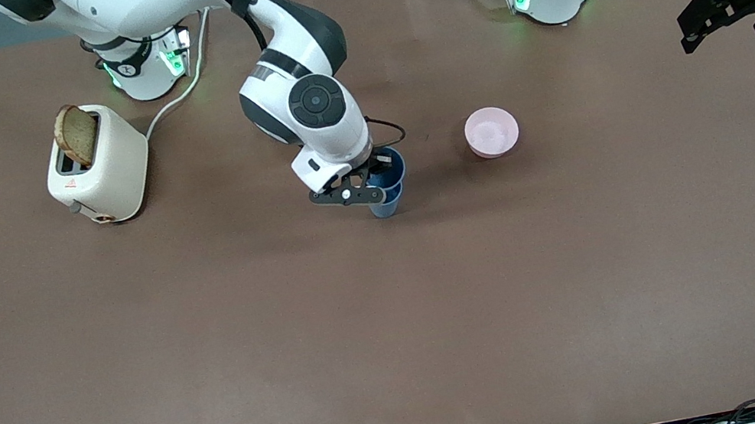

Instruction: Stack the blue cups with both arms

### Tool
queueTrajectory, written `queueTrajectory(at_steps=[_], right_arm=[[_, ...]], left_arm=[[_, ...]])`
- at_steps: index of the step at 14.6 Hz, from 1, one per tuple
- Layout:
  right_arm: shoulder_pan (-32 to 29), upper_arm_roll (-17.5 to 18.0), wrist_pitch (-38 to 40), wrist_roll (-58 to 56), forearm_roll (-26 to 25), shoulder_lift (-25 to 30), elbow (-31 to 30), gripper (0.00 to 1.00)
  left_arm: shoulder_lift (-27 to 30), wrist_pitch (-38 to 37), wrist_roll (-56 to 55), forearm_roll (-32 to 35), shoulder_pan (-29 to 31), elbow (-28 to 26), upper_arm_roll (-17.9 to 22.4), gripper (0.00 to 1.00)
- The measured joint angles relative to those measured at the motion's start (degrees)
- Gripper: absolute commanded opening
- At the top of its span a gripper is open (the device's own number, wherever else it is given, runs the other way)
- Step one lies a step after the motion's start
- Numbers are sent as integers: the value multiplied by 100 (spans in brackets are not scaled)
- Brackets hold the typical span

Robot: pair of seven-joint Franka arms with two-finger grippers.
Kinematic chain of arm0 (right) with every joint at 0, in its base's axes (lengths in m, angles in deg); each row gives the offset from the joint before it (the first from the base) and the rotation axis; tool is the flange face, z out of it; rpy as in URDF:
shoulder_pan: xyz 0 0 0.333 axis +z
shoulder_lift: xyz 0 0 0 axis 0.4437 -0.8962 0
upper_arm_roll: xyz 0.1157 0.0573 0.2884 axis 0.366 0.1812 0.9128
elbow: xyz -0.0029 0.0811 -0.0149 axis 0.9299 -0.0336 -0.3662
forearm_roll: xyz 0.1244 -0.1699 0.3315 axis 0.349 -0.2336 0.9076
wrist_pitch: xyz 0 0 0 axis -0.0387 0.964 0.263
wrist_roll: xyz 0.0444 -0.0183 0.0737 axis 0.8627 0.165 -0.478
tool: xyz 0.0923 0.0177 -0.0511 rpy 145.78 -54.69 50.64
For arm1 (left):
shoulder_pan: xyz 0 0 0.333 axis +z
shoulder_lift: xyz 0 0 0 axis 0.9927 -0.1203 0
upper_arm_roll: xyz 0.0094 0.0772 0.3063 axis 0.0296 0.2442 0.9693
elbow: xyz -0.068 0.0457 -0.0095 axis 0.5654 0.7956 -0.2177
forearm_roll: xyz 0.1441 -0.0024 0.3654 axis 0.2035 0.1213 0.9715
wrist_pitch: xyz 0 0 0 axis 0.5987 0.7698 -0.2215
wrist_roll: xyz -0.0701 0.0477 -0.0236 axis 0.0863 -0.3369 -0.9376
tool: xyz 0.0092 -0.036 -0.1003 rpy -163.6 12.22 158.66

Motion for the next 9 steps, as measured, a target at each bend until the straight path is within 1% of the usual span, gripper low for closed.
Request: queueTrajectory(at_steps=[1, 3, 4, 5, 6, 9], right_arm=[[0, 0, 0, 0, 0, -12, -3, 23], [-1, -8, -1, -1, -2, -24, -3, 64], [-2, -16, -1, -1, -2, -24, -3, 81], [-3, -22, -2, -1, -2, -24, -3, 91], [-4, -26, -3, 1, -2, -24, 5, 100], [-88, -46, 8, 4, -15, 69, 107, 100]], left_arm=[[8, 0, 1, -58, 0, -2, 0, 100], [9, 5, 1, -94, 0, -10, 0, 100], [9, 7, 1, -95, 0, -14, 0, 100], [9, 8, 2, -96, 0, -16, 0, 100], [9, 9, 2, -96, 0, -17, 0, 100], [8, 11, 2, -102, 0, -22, 0, 100]])
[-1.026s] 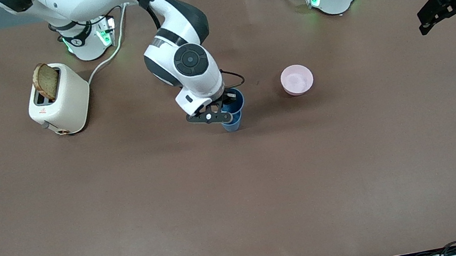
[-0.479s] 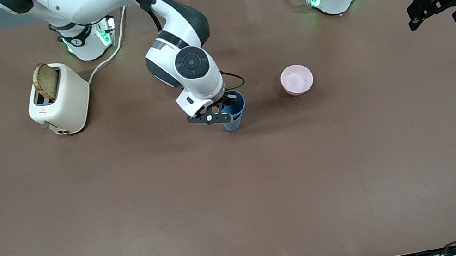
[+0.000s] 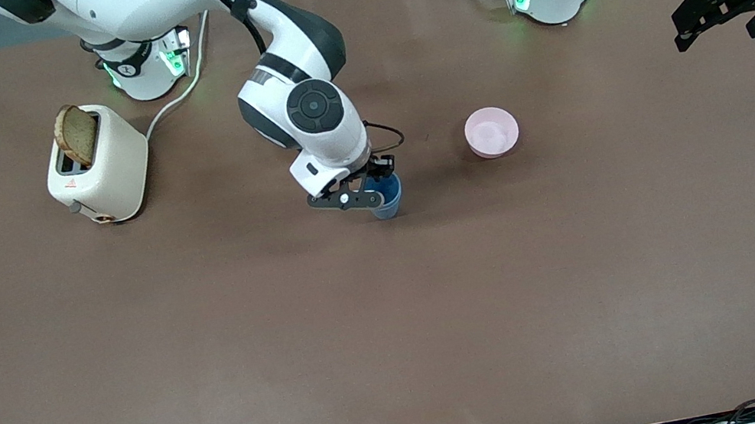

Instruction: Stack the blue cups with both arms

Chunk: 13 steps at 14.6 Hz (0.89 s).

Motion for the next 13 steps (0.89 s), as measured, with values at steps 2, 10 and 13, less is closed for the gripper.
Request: queueTrajectory(at_steps=[2, 10, 13], right_arm=[[-284, -24, 162, 0, -128, 352, 123, 100], [-2292, -736, 1763, -2561, -666, 2399, 226, 100], [-2326, -1668, 2352, -3998, -572, 2736, 189, 100]], left_arm=[[-2, 11, 1, -5, -1, -2, 0, 100], [-5, 58, 1, -7, -4, 4, 2, 100], [-9, 71, 1, -7, 1, 45, 12, 100]])
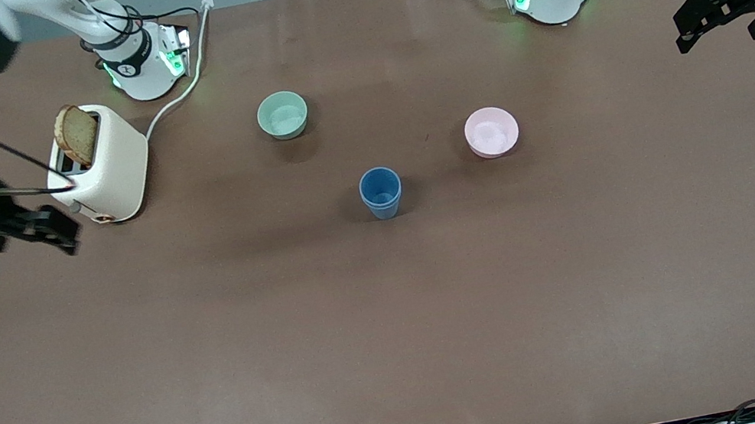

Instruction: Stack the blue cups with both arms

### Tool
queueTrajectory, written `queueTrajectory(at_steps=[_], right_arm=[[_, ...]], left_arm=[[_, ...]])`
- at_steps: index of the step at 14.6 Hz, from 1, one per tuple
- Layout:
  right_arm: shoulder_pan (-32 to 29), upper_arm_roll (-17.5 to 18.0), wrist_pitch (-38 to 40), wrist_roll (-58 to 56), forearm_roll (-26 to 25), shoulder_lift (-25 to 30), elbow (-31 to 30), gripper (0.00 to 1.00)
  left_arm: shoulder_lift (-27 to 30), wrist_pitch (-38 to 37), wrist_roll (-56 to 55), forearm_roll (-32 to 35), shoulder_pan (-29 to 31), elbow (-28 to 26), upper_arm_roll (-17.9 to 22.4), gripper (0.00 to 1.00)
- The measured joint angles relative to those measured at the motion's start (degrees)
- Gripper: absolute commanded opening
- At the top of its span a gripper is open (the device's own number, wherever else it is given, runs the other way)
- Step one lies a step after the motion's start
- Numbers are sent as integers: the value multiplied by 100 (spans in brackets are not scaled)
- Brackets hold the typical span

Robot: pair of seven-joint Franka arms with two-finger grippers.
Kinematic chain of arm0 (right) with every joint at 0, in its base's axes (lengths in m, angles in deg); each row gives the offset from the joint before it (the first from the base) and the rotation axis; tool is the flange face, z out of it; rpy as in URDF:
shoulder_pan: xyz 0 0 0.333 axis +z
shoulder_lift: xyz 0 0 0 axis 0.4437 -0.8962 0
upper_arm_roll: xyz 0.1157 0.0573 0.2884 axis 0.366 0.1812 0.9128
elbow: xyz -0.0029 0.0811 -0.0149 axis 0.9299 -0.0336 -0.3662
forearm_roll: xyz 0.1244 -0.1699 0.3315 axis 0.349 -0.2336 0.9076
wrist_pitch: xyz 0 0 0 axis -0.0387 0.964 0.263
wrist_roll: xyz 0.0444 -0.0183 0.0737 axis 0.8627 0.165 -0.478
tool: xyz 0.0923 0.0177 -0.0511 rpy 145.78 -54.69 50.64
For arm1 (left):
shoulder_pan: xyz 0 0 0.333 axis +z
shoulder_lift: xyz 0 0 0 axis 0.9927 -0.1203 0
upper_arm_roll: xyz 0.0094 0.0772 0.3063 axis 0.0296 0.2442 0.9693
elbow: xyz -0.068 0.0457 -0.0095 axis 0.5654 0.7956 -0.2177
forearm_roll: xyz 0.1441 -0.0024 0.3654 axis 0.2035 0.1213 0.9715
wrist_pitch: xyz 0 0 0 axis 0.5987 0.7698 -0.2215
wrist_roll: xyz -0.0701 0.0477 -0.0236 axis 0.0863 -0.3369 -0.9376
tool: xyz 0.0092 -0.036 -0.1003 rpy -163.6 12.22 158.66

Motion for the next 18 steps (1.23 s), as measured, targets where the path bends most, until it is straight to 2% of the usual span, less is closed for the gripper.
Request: queueTrajectory(at_steps=[3, 5, 8, 18], right_arm=[[30, -975, 177, -1066, 519, 164, -54, 100], [-68, -1261, 191, -1490, 671, 218, -143, 100], [-153, -1261, 172, -1560, 865, 305, -266, 100], [-178, -1232, 308, -1869, 870, 392, -178, 100]], left_arm=[[-6, 9, 0, 0, 4, 31, 5, 100], [-24, 14, 0, 0, 4, 82, 4, 100], [-59, 14, 0, 0, 3, 166, 3, 100], [-84, 14, 0, 0, 3, 196, 3, 100]])
